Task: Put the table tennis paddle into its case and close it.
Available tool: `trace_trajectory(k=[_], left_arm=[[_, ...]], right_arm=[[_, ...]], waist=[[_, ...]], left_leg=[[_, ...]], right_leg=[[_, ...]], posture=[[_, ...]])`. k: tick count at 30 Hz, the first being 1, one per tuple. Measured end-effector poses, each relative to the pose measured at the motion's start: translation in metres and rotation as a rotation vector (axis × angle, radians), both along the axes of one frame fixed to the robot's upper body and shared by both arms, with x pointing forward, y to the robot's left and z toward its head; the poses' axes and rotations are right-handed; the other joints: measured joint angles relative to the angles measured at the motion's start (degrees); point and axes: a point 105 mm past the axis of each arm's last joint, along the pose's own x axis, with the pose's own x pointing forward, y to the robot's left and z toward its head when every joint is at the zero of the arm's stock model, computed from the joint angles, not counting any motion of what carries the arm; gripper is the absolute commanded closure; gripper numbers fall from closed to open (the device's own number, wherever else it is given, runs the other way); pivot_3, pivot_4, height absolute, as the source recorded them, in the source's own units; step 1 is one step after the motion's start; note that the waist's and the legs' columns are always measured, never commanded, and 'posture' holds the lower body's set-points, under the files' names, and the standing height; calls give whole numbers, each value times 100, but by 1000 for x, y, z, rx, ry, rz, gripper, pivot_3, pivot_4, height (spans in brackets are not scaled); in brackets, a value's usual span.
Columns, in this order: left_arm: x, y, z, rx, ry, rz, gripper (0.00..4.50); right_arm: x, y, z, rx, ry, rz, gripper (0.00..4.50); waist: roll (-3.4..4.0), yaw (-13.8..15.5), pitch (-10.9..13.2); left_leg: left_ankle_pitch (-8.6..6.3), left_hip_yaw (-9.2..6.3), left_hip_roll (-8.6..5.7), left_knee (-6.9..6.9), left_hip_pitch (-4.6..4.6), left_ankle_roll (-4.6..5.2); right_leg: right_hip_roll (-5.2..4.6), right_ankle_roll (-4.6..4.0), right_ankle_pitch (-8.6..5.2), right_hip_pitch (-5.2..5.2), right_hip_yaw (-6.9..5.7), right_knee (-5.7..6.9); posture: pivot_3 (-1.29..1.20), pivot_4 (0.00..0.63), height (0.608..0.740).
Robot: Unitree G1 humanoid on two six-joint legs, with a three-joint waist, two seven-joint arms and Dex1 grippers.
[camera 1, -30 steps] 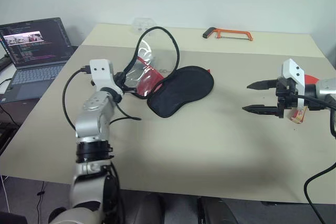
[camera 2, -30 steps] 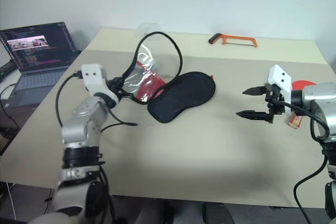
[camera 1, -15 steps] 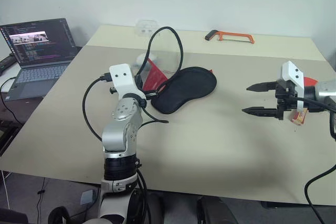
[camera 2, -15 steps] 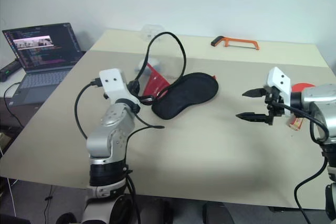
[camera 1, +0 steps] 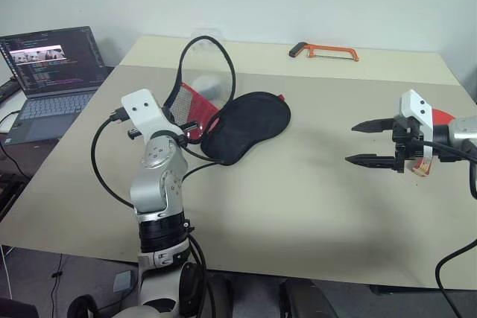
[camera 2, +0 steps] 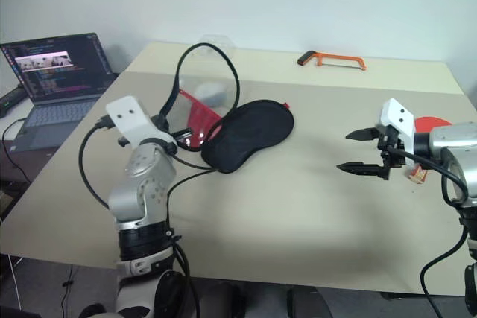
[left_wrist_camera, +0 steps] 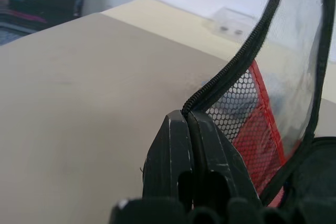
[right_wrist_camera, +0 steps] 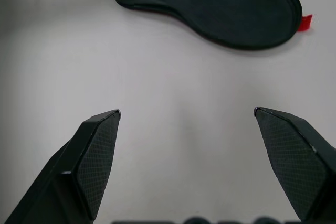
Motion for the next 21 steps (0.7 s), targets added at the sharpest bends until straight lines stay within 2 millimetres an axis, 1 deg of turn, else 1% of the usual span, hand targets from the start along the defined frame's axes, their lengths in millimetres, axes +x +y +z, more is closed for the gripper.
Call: trace_trajectory(k=[5, 8, 10, 13, 16, 19, 21], left_arm=[[-3, -24, -16, -127, 58, -63, 4451], [-4, -40, -29, -215, 110, -117, 4451], [-6, -48, -36, -256, 141, -141, 4451], [-6, -45, -38, -277, 146, -131, 4451], [-6, -37, -34, -252, 134, -117, 4451], [-5, -24, -27, -217, 105, -93, 4451], [-4, -20, -22, -185, 87, -91, 4451]], right_arm=[[0, 0, 0, 0, 0, 1, 0], [0, 0, 0, 0, 1, 2, 0], [0, 0, 0, 0, 1, 2, 0], [0, 0, 0, 0, 2, 3, 0], [0, 0, 0, 0, 2, 3, 0], [0, 0, 0, 0, 3, 1, 0], [0, 0, 0, 0, 3, 1, 0]], waist=[[0, 11, 0], [0, 13, 0], [-1, 12, 0], [-1, 9, 0], [-1, 8, 0], [-1, 4, 1], [-1, 7, 1]], left_leg=[[0, -4, -2, 1, 0, 0], [0, -5, -2, 1, 1, 0], [0, -5, -3, 1, 1, 0], [0, -5, -7, 1, 1, -1], [0, -4, -7, 1, 1, -1], [1, -4, -7, 1, 2, -2], [1, -5, -6, 1, 1, -2]], right_leg=[[-1, 1, 0, 6, -3, -4], [-1, 1, 0, 7, -4, -4], [0, 1, 0, 7, -4, -4], [2, 1, 0, 7, -3, -5], [2, 1, 0, 7, -3, -5], [4, 1, 0, 7, -3, -5], [3, 1, 0, 7, -3, -6]], posture=[[0, 150, 740], [0, 150, 740], [0, 150, 740], [0, 150, 740], [0, 150, 740], [0, 150, 740], [0, 150, 740]])
